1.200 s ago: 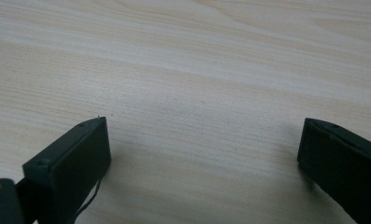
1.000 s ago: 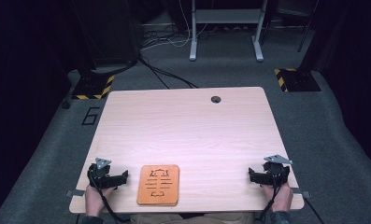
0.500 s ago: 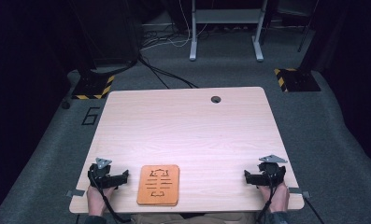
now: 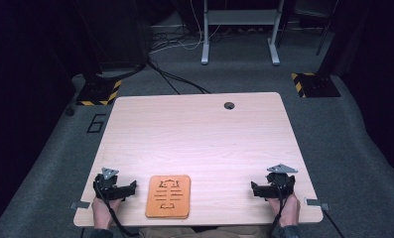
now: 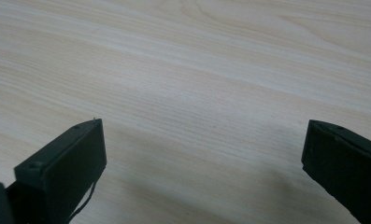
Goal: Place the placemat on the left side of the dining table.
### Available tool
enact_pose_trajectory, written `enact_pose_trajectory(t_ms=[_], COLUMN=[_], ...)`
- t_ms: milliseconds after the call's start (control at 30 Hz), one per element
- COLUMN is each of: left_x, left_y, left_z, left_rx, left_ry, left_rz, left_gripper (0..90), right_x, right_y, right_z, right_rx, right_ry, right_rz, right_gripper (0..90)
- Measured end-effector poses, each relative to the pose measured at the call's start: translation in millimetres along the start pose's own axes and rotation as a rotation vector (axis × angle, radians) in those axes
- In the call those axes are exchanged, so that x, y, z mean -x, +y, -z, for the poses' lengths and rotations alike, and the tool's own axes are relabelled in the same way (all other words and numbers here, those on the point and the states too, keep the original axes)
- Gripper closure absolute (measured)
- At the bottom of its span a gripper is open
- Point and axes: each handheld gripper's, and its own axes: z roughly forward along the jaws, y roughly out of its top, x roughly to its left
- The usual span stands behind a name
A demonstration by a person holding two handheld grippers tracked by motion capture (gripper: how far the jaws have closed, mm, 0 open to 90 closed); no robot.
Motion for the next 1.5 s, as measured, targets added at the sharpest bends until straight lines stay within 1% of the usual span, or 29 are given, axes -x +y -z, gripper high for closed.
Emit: enact_pose_trajectory(t_ms=[67,100,167,233,500,633,667,700,733,767,800,900,933,1000,1033,1133,1167,1200,1233,1267,1300,1333,1400,1433,1467,1500], left_x=[-0.1,-0.1,-0.1,-0.1,0.2,0.3,0.3,0.3,0.3,0.2,0.2,0.2,0.0,0.0,0.0,-0.1,-0.1,-0.1,-0.1,-0.1,0.1,0.1,-0.1,-0.2,-0.2,-0.2], left_y=[0.0,0.0,0.0,0.0,-0.1,-0.1,-0.1,-0.1,-0.1,0.0,0.0,0.0,0.0,0.0,0.0,0.0,0.1,0.1,0.1,0.1,0.0,0.0,0.1,0.1,0.1,0.1], left_z=[-0.1,-0.1,-0.1,-0.2,-0.5,-0.4,-0.4,-0.3,-0.3,-0.4,-0.4,-0.3,0.0,0.0,0.0,-0.2,-0.1,-0.1,-0.1,-0.1,-0.3,-0.3,-0.1,-0.4,-0.4,-0.5], left_rx=[0.002,0.002,0.002,0.003,0.008,0.006,0.006,0.004,0.004,0.006,0.005,0.005,0.000,0.000,0.000,0.003,0.001,0.001,0.001,0.001,0.004,0.004,0.001,0.005,0.005,0.005], left_ry=[0.000,0.000,0.000,-0.001,0.000,0.000,0.000,0.000,0.000,0.000,0.000,0.000,0.000,-0.001,0.000,-0.001,0.000,-0.001,-0.001,0.000,0.000,0.000,-0.001,-0.001,-0.001,-0.001], left_rz=[-0.001,-0.001,-0.002,-0.001,0.004,0.006,0.005,0.005,0.005,0.003,0.004,0.003,0.000,0.000,0.000,-0.001,-0.001,-0.002,-0.002,-0.002,0.001,0.001,-0.002,-0.003,-0.003,-0.003], left_gripper=[0.1,0.1,0.1,0.1,0.1,0.1,0.1,0.1,0.1,0.1,0.1,0.1,0.1,0.1,0.1,0.1,0.1,0.1,0.1,0.1,0.1,0.2,0.1,0.1,0.1,0.1], right_x=[-3.9,-5.8,-9.2,-11.9,-23.1,-27.7,-29.4,-30.6,-32.4,-33.1,-35.0,-37.4,-40.6,-42.7,-45.5,-48.7,-50.0,-51.9,-54.7,-55.2,-57.4,-58.2,-59.9,-62.5,-64.6,-65.0], right_y=[1.8,2.6,4.5,6.0,11.8,14.8,15.4,15.8,16.4,16.7,17.4,18.5,19.7,20.3,21.2,22.1,22.8,24.0,24.8,25.3,26.0,26.5,27.3,28.6,29.4,30.3], right_z=[0.6,0.9,1.2,1.0,-0.5,-0.9,-1.0,-1.1,-1.4,-2.1,-2.7,-3.7,-4.9,-5.6,-6.4,-7.4,-7.6,-8.8,-8.7,-9.2,-9.4,-10.1,-10.2,-10.7,-10.5,-11.1], right_rx=[0.000,0.002,0.004,0.003,0.002,0.001,-0.002,0.000,-0.003,-0.002,-0.002,-0.004,-0.004,-0.002,-0.010,-0.012,-0.015,-0.011,-0.017,-0.017,-0.019,-0.017,-0.020,-0.016,-0.018,-0.012], right_ry=[0.012,0.010,0.025,0.039,0.061,0.077,0.079,0.079,0.089,0.091,0.093,0.102,0.109,0.110,0.118,0.123,0.126,0.133,0.136,0.140,0.143,0.146,0.148,0.157,0.159,0.163], right_rz=[0.003,0.007,0.004,0.010,0.025,0.042,0.038,0.044,0.038,0.049,0.046,0.060,0.068,0.065,0.075,0.076,0.081,0.096,0.080,0.097,0.091,0.104,0.107,0.114,0.107,0.123], right_gripper=[0.0,0.0,0.0,0.0,0.0,0.0,0.0,0.0,0.0,0.0,0.0,0.0,0.0,0.0,0.0,0.0,0.0,0.0,0.0,0.0,0.0,0.0,0.0,0.0,0.0,0.0])
